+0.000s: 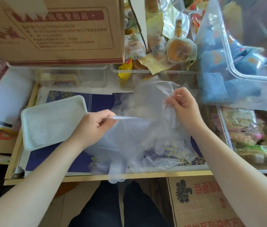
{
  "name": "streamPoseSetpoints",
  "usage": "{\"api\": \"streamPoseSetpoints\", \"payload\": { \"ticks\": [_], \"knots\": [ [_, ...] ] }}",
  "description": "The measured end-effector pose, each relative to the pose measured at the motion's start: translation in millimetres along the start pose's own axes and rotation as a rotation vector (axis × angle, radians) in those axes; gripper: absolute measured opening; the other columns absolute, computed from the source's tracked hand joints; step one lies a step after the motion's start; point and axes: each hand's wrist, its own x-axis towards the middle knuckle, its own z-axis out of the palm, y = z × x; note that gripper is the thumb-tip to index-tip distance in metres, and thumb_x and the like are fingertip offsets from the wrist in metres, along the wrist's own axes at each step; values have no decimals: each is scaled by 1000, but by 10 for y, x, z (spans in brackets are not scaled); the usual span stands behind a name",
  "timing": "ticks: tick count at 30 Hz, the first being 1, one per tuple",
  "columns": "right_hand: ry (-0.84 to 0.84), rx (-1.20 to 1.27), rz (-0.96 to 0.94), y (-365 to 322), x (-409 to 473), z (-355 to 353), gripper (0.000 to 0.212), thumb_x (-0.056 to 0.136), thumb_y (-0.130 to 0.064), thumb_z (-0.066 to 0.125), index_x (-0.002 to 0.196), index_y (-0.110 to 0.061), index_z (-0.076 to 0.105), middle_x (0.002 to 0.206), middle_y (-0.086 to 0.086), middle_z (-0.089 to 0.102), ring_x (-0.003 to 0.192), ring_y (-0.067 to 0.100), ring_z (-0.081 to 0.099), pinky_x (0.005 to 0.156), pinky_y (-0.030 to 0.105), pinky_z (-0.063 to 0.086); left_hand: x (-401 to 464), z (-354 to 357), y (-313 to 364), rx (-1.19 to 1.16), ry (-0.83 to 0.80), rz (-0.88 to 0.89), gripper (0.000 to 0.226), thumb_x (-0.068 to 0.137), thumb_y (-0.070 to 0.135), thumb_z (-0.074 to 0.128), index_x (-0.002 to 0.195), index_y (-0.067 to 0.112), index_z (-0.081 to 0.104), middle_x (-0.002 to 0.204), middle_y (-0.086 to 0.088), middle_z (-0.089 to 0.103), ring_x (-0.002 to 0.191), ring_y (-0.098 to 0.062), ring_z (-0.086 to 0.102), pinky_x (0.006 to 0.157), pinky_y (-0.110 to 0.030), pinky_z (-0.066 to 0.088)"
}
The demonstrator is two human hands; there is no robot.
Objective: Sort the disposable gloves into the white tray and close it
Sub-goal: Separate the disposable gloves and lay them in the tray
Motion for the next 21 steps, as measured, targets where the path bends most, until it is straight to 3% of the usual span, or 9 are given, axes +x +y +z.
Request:
{"api": "streamPoseSetpoints", "payload": {
  "ticks": [2,4,7,10,12,15,17,21],
  "knots": [
    [-96,105,-29,-190,-29,-94,29,87,4,57,91,-24,50,75,-1,68,66,18,59,71,30,48,84,-23,150,11,22,120,25,87,48,47,84,26,59,79,13,58,70,-3,53,63,-16,38],
    [-194,112,-72,-362,-70,-179,33,86,6,58,96,-25,52,74,-3,70,65,18,58,70,25,49,152,-33,308,47,31,201,23,87,46,48,87,27,60,105,24,56,91,2,54,76,-12,39],
    [-280,22,-189,-542,-127,-268,25,85,6,60,90,-19,60,76,-4,67,67,10,58,69,22,50,220,-2,496,61,0,238,31,86,54,47,87,29,65,133,21,45,101,-6,58,79,-22,45],
    [-344,-63,-237,-635,-164,-321,12,86,-3,62,87,-14,67,75,-10,65,69,4,57,72,22,48,293,109,571,84,-66,243,37,83,48,51,88,20,73,139,14,41,99,-18,62,80,-30,47],
    [-351,-65,-236,-654,-177,-348,16,87,-2,61,86,-17,69,72,-13,65,67,0,56,70,17,46,348,197,579,-11,-130,199,34,82,47,55,90,19,73,132,15,50,100,-7,62,85,-24,47],
    [-275,-111,-215,-612,-169,-339,21,86,-3,62,84,-23,69,78,-6,67,70,1,57,72,16,46,392,301,578,-180,-188,45,10,88,25,64,92,18,70,96,12,67,86,12,59,79,-7,43],
    [-192,-183,-152,-527,-127,-317,14,85,-7,65,86,-20,71,78,-6,67,70,0,57,72,16,47,388,341,537,-168,-176,-15,11,89,21,62,89,15,71,81,15,68,74,12,59,70,-5,41],
    [-99,-355,-8,-324,-42,-292,11,86,-14,65,91,-11,74,86,0,70,82,13,62,83,30,51,305,301,467,-70,-78,96,16,89,24,63,83,13,72,78,17,65,76,10,59,69,-6,40]
  ]
}}
